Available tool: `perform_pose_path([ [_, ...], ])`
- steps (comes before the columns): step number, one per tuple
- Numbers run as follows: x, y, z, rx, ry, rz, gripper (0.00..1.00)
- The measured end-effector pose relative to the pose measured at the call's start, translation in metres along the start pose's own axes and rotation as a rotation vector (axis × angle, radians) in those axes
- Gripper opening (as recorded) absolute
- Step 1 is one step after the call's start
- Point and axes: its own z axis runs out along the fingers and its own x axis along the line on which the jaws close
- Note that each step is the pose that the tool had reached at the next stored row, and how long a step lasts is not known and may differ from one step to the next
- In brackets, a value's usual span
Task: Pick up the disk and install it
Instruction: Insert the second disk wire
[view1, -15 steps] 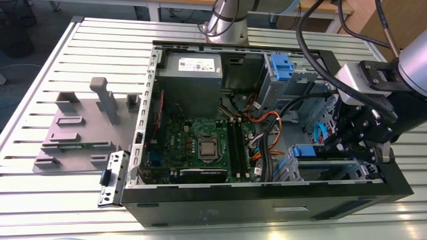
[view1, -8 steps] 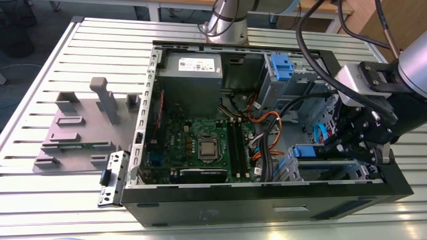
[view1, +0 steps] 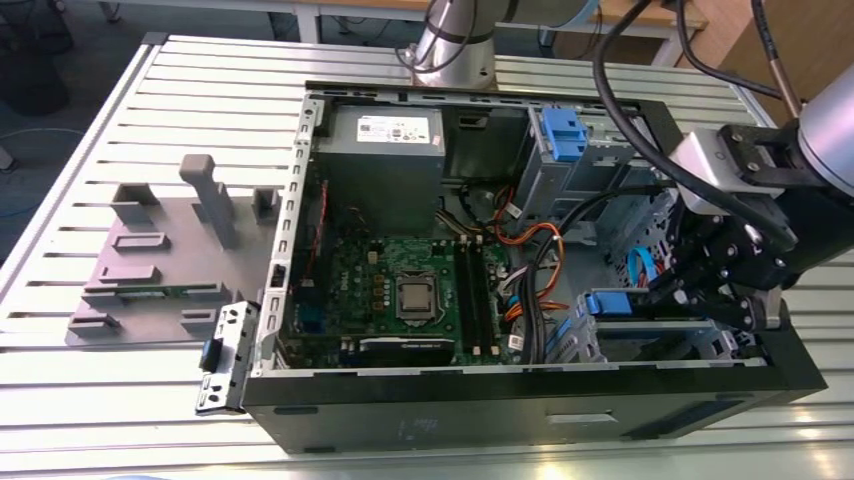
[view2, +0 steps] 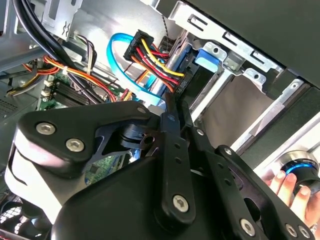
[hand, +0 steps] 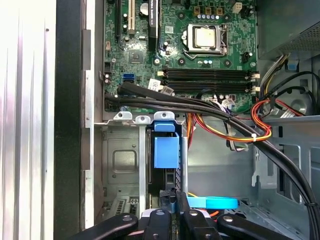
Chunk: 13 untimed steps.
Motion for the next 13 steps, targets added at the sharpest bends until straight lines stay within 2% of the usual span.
perform_pose_path([
  [4, -0.0002, 0.0002, -0.0043, -0.0002, -0.007, 0.0, 0.16],
  [7, -0.0003, 0.0003, -0.006, -0.0003, -0.0148, -0.001, 0.16],
  [8, -0.0003, 0.0003, -0.0059, -0.0004, -0.0217, -0.001, 0.16],
  [10, -0.0002, 0.0003, -0.006, -0.0009, -0.0437, -0.002, 0.16],
  [11, 0.0, 0.0003, -0.0061, -0.001, -0.0489, -0.002, 0.16],
  [13, 0.0005, 0.0003, -0.0061, -0.001, -0.0494, -0.002, 0.16],
])
